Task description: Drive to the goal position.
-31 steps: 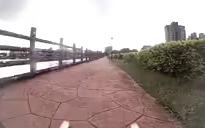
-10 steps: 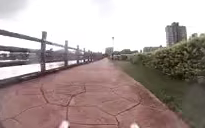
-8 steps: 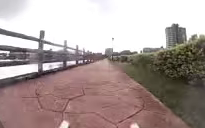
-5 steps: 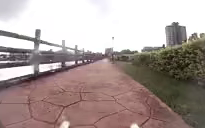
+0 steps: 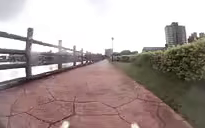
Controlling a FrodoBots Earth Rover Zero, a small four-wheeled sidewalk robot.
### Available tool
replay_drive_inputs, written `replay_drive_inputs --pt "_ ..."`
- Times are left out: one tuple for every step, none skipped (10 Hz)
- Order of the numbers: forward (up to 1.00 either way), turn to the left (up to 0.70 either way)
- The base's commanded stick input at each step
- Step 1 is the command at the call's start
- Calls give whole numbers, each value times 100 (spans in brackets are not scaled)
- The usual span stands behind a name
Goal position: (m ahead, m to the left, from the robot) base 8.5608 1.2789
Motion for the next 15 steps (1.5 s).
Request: replay_drive_inputs --pt "70 0" --pt "70 0" --pt "70 0" --pt "70 0" --pt "70 0" --pt "70 0" --pt "70 0" --pt "70 0" --pt "70 0" --pt "70 0" --pt "70 0" --pt "70 0" --pt "70 18" --pt "70 21" --pt "70 4"
